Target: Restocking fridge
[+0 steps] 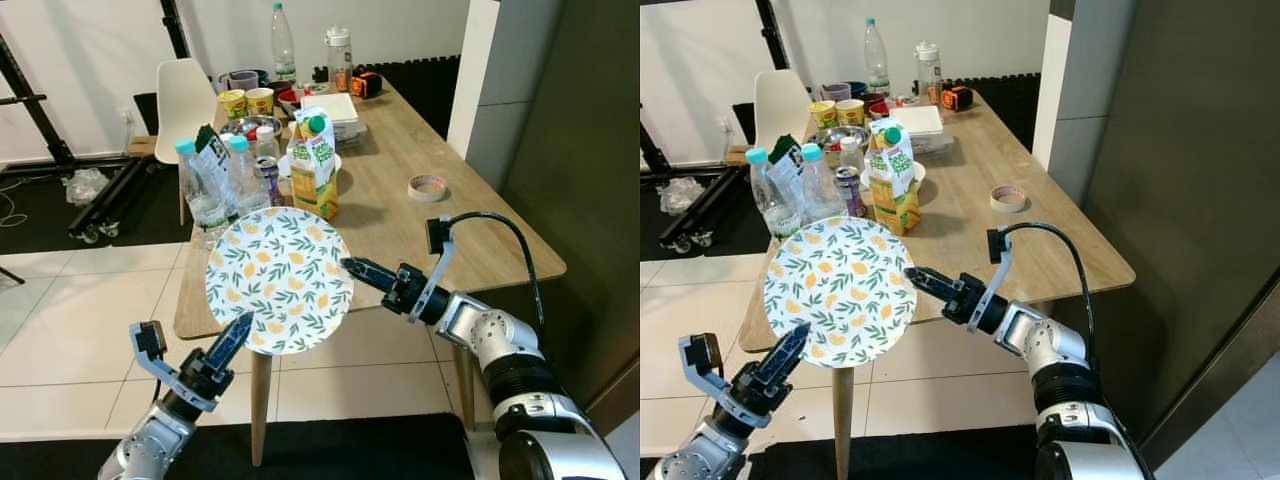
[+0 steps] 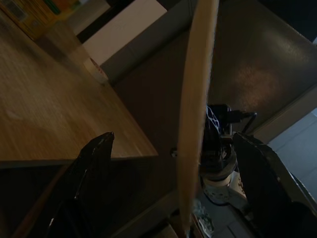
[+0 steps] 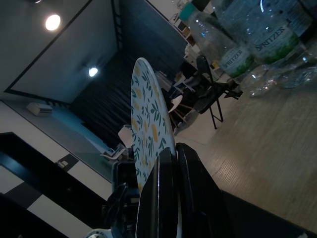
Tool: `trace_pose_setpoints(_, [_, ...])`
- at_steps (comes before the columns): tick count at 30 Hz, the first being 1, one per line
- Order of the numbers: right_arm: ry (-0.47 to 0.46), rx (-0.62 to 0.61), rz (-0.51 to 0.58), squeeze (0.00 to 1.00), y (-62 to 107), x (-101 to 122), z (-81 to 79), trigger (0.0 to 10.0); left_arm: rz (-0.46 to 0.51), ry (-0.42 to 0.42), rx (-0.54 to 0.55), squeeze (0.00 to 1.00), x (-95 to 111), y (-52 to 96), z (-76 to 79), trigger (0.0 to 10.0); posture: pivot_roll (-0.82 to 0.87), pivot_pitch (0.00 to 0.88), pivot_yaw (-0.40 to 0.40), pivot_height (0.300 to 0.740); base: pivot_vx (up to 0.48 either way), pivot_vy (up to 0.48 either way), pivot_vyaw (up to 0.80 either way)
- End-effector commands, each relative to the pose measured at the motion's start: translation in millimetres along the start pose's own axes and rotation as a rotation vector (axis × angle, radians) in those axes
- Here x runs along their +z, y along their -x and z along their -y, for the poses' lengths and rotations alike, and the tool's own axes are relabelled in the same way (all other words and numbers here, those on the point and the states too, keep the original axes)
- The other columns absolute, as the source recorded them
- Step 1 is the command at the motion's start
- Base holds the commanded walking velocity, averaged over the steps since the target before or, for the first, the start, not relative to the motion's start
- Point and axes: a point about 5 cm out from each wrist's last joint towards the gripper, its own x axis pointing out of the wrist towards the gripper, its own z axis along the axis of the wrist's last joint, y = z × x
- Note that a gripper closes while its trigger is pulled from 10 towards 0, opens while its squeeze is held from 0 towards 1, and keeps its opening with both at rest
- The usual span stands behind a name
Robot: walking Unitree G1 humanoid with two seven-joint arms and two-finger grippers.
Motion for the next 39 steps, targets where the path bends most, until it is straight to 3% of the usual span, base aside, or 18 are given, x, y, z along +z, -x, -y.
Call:
trace_pose_setpoints(1, [-0.001, 0.034, -0.013, 0.00, -3.7, -3, -4.5, 0.0, -0.010, -0.002, 0.006, 0.00, -2, -3.8, -1.3, 1.6, -0.03, 0.000, 0.036, 0.740, 0.000, 0.000, 0.00])
trace_pose_setpoints(2, [-0.002, 0.035, -0.016, 0.00, -3.7, -4, -4.8, 0.0, -0.008, 0.002, -0.001, 0.00, -3, -4.4, -0.8, 0.0, -0.03, 0.000, 0.036, 0.740, 0.000, 0.000, 0.00])
trace_pose_setpoints(20, [0.000, 0.015, -0.024, 0.00, -1.6, -7, -4.9, 0.0, -0.010, 0.010, -0.023, 0.00, -4, -4.4, 1.9, 0.0, -0.03, 0.000, 0.036, 0.740, 0.000, 0.000, 0.00])
trace_pose_setpoints(21, [0.075, 0.013, -0.014, 0.00, -1.5, -6, -5.6, 10.0, -0.011, 0.013, -0.030, 0.00, -5, -3.8, 2.7, 0.0, -0.03, 0.000, 0.036, 0.740, 0.000, 0.000, 0.00])
trace_pose_setpoints(28, [0.159, 0.084, 0.015, 0.00, -0.6, -5, -14.5, 10.0, -0.013, 0.016, -0.038, 0.00, -6, -4.2, 3.7, 0.0, -0.03, 0.000, 0.036, 0.740, 0.000, 0.000, 0.00])
trace_pose_setpoints(29, [0.162, 0.099, 0.027, 0.71, 0.0, -5, -15.7, 10.0, -0.014, 0.017, -0.040, 0.00, -6, -4.2, 4.0, 0.0, -0.03, 0.000, 0.036, 0.740, 0.000, 0.000, 0.00])
trace_pose_setpoints(30, [0.162, 0.099, 0.027, 0.71, 0.0, -5, -15.7, 10.0, -0.014, 0.017, -0.040, 0.00, -6, -4.2, 4.0, 0.0, -0.03, 0.000, 0.036, 0.740, 0.000, 0.000, 0.00])
trace_pose_setpoints(31, [0.162, 0.105, 0.034, 0.92, 0.5, -5, -16.1, 10.0, -0.014, 0.018, -0.042, 0.00, -6, -4.1, 4.2, 0.0, -0.03, 0.000, 0.036, 0.740, 0.000, 0.000, 0.00])
trace_pose_setpoints(32, [0.162, 0.105, 0.034, 0.92, 0.5, -5, -16.1, 10.0, -0.014, 0.018, -0.042, 0.00, -6, -4.1, 4.2, 0.0, -0.03, 0.000, 0.036, 0.740, 0.000, 0.000, 0.00])
trace_pose_setpoints(33, [0.151, 0.120, 0.030, 1.00, 1.4, -7, -17.2, 10.0, -0.015, 0.019, -0.045, 0.00, -6, -3.8, 4.3, 0.0, -0.03, 0.000, 0.036, 0.740, 0.000, 0.000, 0.00])
trace_pose_setpoints(39, [0.104, 0.166, -0.009, 1.00, 3.2, -17, -20.5, 10.0, -0.016, 0.024, -0.053, 0.00, -6, -3.1, 5.0, 0.0, -0.03, 0.000, 0.036, 0.740, 0.000, 0.000, 0.00])
